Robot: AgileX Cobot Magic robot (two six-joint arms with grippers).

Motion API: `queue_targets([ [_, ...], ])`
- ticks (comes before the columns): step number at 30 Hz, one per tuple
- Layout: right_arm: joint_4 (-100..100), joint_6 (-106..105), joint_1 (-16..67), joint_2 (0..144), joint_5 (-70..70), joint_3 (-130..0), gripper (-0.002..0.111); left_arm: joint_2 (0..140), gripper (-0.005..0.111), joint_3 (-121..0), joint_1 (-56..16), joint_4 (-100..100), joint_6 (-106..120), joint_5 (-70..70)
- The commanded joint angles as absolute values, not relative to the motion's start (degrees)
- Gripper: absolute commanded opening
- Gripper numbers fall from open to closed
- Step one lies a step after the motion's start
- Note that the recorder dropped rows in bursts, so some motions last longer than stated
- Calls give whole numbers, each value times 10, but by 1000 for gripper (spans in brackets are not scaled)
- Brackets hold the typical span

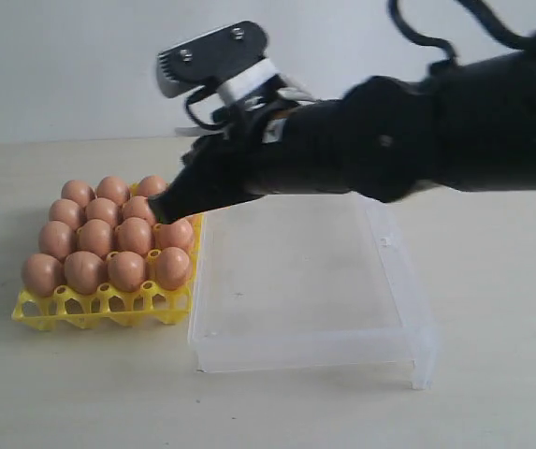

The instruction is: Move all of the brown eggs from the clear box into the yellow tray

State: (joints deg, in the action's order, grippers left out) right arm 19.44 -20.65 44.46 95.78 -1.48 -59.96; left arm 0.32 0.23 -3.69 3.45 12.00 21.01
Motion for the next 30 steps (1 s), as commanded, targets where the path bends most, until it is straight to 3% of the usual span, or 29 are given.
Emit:
queue_targets([
  [1, 195, -213, 371, 848, -100, -462, 0, 0, 0, 0, -39, 35, 120, 207],
  [5, 138, -178, 254, 777, -31, -434, 0, 0, 0, 0, -39, 35, 120, 207],
  [10, 35, -103, 196, 751, 70, -470, 0, 0, 0, 0, -39, 35, 120, 207],
  [30, -33, -85, 165, 554, 228, -472, 0, 0, 0, 0, -39, 35, 120, 207],
])
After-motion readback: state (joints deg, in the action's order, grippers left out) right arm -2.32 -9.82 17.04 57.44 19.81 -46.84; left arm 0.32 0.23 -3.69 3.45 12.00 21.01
